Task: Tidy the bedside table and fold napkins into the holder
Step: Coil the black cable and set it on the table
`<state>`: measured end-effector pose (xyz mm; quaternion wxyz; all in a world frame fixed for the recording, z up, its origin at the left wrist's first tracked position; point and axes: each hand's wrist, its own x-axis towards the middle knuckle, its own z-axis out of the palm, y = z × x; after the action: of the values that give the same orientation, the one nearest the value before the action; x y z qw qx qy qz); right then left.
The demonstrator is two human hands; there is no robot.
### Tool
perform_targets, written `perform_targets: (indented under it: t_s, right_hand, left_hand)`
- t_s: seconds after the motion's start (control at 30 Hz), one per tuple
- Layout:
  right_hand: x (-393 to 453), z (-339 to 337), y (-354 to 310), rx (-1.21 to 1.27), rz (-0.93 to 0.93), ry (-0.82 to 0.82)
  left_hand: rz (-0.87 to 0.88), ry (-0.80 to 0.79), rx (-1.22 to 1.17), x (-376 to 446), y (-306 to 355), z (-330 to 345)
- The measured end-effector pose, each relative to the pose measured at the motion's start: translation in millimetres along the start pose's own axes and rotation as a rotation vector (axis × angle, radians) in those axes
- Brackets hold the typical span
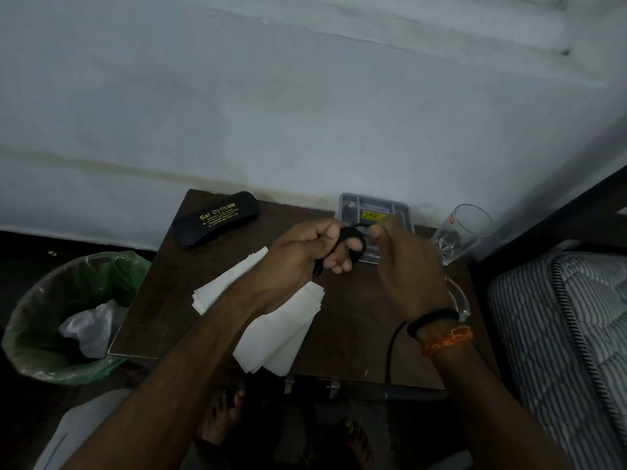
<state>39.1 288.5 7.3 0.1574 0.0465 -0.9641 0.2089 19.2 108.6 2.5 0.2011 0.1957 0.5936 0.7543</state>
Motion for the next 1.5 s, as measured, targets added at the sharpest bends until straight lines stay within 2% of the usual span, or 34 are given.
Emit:
perform_targets:
  t_s: [0.17, 0.3, 0.37, 0.47, 0.6, 0.73, 0.83, 0.93, 1.1, 1.33, 1.5]
  right_hand:
    - [-13.7, 10.0, -15.8, -0.002, 0.039, -0.276]
    - [-22.0, 22.3, -33.6, -0.013, 0.012, -0.407]
    - [-24.4, 25.5, -38.7, -0.031, -0.022, -0.413]
    - [-28.2, 21.8, -40.7, -0.032, -0.078, -0.413]
    - [-30.6, 7.8, -44.0, -0.043, -0.201, -0.263]
    - [-21.6, -7.1, -38.1, -0.087, -0.248, -0.051]
    - [-15.5, -12.2, -31.8, -0.163, -0.251, 0.034]
    - [-8.7, -12.1, -22.2, -0.151, -0.249, 0.089]
    - [2.4, -1.4, -3.1, -0.029, -0.177, 0.045]
    - [1.1, 1.1, 5.0, 0.162, -0.102, -0.064]
    - [0.1, -3.7, 7.3, 0.425, -0.013, -0.257]
  left_hand:
    - [-0.027, 0.167, -0.067, 3.2, -7.1, -3.5]
    - [-0.061, 0.174, -0.164, 3.9, -7.5, -2.0]
    - [-0.084, 0.186, -0.136, 4.4, -8.0, -0.8]
    - [-0.114, 0.261, 0.133, 4.8, -8.1, -1.8]
    - [-0.131, 0.262, 0.412, 4.1, -10.4, -3.4]
    - [-0.154, 0.199, 0.433, 5.1, -8.3, -3.4]
    - [-0.161, 0.167, 0.441, 6.4, -8.2, -4.5]
    - [-0.122, 0.081, 0.332, 3.4, -2.1, -2.2]
    - [-0.142, -0.060, 0.179, 1.3, -1.4, 0.2]
    - [-0.141, -0.012, 0.252, 2.1, -5.9, -2.7]
    - [-0.157, -0.041, 0.154, -2.0, -1.1, -4.0]
